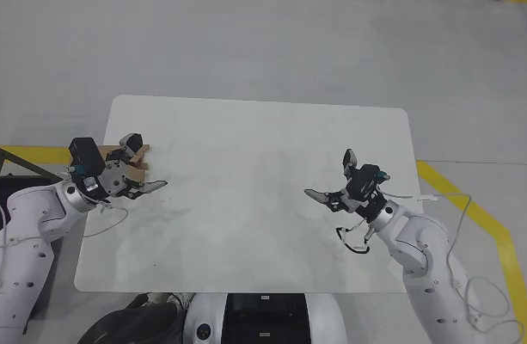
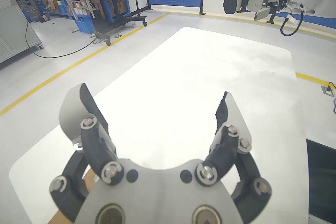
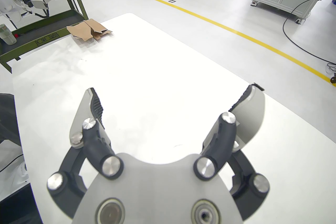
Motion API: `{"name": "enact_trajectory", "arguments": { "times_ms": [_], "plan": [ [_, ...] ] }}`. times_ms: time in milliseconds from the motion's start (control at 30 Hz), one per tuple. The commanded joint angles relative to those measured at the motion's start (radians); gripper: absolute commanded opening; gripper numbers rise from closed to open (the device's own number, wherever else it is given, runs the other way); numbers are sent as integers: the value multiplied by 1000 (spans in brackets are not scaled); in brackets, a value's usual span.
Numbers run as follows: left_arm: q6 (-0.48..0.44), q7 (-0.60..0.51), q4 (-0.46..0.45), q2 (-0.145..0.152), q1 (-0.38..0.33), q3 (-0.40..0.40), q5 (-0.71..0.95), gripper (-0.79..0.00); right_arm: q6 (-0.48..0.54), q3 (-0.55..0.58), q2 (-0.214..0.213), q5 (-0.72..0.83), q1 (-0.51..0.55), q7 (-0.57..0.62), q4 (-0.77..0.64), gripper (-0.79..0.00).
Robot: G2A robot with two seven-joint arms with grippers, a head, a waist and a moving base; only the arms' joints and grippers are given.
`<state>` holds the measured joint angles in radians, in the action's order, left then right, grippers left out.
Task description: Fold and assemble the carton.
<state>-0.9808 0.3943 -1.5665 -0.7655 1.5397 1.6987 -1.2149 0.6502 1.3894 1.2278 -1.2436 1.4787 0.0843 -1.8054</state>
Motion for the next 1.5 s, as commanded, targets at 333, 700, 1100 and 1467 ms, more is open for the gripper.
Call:
{"name": "enact_trajectory", "arguments": {
  "times_ms": [333, 700, 1100, 1467],
  "plan": [
    [0, 0, 0, 0, 0, 0, 0, -1, 0, 0, 0, 0, 0, 0, 0, -1],
    [-31, -93, 78, -4, -7, -6, 213, 0, 0, 0, 0, 0, 0, 0, 0, 0],
    [17, -614, 282, 25, -136, -116, 1031, 0, 0, 0, 0, 0, 0, 0, 0, 0],
    [114, -957, 388, 28, -211, -167, 1564, 0, 0, 0, 0, 0, 0, 0, 0, 0]
  ]
}}
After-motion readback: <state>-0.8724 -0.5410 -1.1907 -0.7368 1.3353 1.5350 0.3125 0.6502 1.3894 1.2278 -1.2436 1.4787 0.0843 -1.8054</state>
